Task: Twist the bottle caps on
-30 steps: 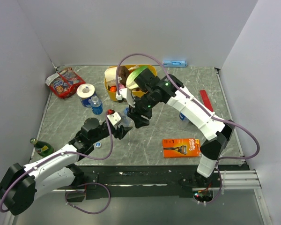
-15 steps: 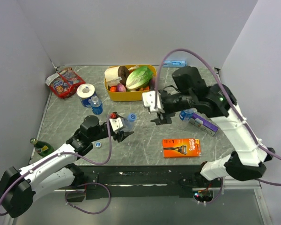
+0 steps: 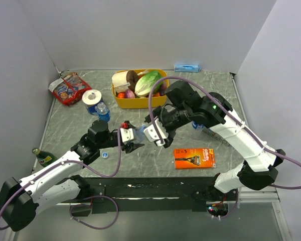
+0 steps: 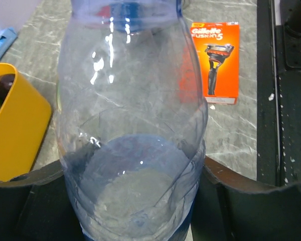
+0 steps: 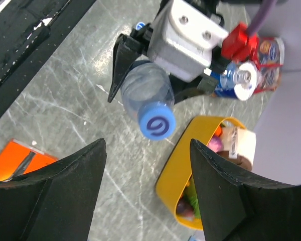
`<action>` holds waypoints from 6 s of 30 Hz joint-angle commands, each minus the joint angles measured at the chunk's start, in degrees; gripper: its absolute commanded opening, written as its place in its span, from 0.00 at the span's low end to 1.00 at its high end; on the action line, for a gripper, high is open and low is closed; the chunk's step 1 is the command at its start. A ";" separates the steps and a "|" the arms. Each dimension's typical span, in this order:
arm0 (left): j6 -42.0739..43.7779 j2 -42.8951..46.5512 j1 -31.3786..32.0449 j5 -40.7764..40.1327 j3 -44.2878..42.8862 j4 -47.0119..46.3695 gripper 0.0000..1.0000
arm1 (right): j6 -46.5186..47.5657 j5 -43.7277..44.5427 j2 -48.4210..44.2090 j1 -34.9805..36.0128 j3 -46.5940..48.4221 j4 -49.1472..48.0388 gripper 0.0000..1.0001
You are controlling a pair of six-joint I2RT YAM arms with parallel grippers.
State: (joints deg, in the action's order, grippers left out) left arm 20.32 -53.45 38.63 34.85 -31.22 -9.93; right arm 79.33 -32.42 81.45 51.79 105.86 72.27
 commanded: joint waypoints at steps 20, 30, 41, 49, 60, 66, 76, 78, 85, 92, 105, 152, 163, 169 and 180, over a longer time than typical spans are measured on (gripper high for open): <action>4.64 -0.95 1.27 1.89 -3.76 1.32 0.01 | 11.02 -1.41 7.67 1.38 8.48 12.45 0.59; 3.94 -0.60 1.18 0.05 -2.97 -0.34 0.01 | 9.54 -0.01 9.78 1.38 9.27 14.83 0.45; -1.33 -0.78 1.18 -9.00 -0.68 -7.99 0.01 | -12.84 -2.02 19.25 -2.83 17.00 17.37 0.25; -7.13 -5.26 1.36 -25.77 -1.56 -11.60 0.01 | -42.64 -9.12 29.89 -6.26 25.88 17.64 0.17; -7.40 -7.54 1.27 -27.12 -0.68 -10.29 0.01 | -61.75 -10.64 31.84 -11.97 33.24 13.60 0.41; -5.64 -5.09 1.18 -15.03 -0.07 -5.36 0.01 | -56.68 -18.25 24.13 -19.44 29.10 5.44 0.56; -0.46 -0.42 1.10 -4.10 -1.29 -2.20 0.01 | -30.19 -16.79 7.58 -14.97 11.21 1.65 0.75; 0.07 -0.95 1.09 -3.39 -2.52 -1.15 0.01 | -30.29 -16.27 7.58 -13.39 10.77 1.03 0.81; 0.69 -1.13 1.18 -0.66 -5.25 1.14 0.01 | -24.67 -10.47 5.65 -7.06 5.93 -3.10 0.82; 0.60 -0.34 1.18 -0.31 -6.13 1.76 0.01 | -27.12 -11.34 7.23 -5.82 6.72 -3.80 0.77; -1.16 0.28 1.27 -1.54 -5.78 0.09 0.01 | -31.42 -10.20 8.29 -5.65 4.44 -7.49 0.53; -6.43 -0.07 1.01 -18.86 -9.47 22.23 0.96 | -33.63 17.83 19.53 -22.61 -3.47 -2.49 0.03; -6.96 -1.04 -0.93 -18.15 -11.14 21.97 0.96 | -34.77 19.68 22.08 -23.23 -4.61 -4.85 0.07; -7.31 -1.04 -1.01 -17.98 -11.14 21.98 0.96 | -37.75 19.68 23.75 -23.66 -4.79 -6.18 0.23; -7.66 -2.09 -1.45 -17.19 -11.14 20.75 0.96 | -39.16 20.30 24.72 -24.28 -3.91 -6.88 0.54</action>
State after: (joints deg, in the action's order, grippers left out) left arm 12.78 -55.31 37.32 16.01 -40.21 12.10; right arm 41.30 -12.78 105.21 28.23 101.19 65.84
